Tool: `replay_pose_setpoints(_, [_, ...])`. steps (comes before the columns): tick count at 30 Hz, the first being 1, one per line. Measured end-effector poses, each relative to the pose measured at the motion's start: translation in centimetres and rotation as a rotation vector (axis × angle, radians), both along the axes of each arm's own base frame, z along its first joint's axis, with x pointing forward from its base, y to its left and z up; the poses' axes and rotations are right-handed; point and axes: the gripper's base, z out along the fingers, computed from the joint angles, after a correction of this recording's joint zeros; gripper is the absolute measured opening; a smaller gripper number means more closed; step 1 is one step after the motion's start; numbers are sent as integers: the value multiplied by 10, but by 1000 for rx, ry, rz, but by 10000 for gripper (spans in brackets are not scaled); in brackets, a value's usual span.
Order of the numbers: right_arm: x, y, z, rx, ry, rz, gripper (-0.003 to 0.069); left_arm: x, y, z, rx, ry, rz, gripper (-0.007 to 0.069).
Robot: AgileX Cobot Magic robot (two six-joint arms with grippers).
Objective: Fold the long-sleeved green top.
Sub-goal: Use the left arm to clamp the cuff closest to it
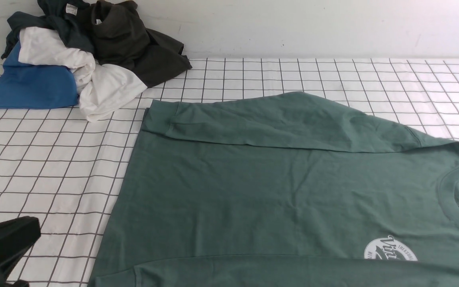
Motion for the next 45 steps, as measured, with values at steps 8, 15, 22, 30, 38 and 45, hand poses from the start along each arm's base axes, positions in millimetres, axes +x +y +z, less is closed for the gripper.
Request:
replay_pose_setpoints(8, [67, 9, 63, -392, 493, 215, -14, 52, -6, 20, 241, 486, -231, -7])
replay_pose_setpoints(15, [86, 45, 40, -452, 873, 562, -14, 81, -25, -3, 324, 659, -308, 11])
replay_pose_setpoints(22, [79, 73, 22, -587, 1023, 826, -14, 106, -55, -49, 471, 853, -369, 190])
replay_pose_setpoints(30, [77, 76, 21, -605, 1018, 851, -14, 149, -53, -117, 534, 1009, -176, 442])
replay_pose_setpoints(38, [77, 76, 21, -605, 1018, 851, -14, 157, -59, -136, 480, 1038, -162, 432])
replay_pose_setpoints(45, [77, 76, 22, -604, 1013, 849, -14, 158, -60, -135, 468, 1027, -158, 376])
